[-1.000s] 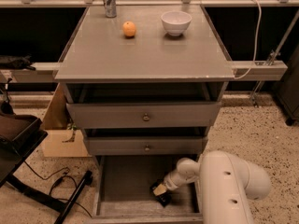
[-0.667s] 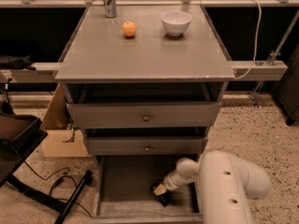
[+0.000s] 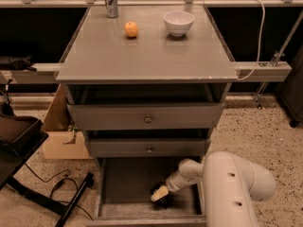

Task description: Place rxbar chocolate into bottom drawer

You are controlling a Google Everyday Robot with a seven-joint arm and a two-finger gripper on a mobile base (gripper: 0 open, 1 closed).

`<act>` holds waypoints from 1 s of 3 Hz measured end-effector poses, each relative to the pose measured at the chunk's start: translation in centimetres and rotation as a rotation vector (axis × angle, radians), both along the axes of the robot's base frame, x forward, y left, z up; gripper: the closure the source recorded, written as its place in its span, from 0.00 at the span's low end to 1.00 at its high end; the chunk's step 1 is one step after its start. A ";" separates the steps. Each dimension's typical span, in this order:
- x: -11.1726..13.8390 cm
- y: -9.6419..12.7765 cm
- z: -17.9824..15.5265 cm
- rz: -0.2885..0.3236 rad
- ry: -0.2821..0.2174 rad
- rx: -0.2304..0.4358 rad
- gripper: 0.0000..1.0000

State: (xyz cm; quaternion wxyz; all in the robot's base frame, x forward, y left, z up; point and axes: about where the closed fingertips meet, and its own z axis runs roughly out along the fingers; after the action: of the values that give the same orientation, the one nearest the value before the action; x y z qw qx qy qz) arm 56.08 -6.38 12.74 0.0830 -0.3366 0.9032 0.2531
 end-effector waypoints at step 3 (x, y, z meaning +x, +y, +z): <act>6.4 -3.7 18.2 -0.122 -0.389 -0.083 0.00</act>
Offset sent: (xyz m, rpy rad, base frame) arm -0.1097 0.0056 0.2165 -0.1104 -0.2887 0.0716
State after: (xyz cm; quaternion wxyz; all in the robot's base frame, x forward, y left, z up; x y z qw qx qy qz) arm 62.46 -10.08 30.95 0.2572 -0.3269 0.8985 0.1405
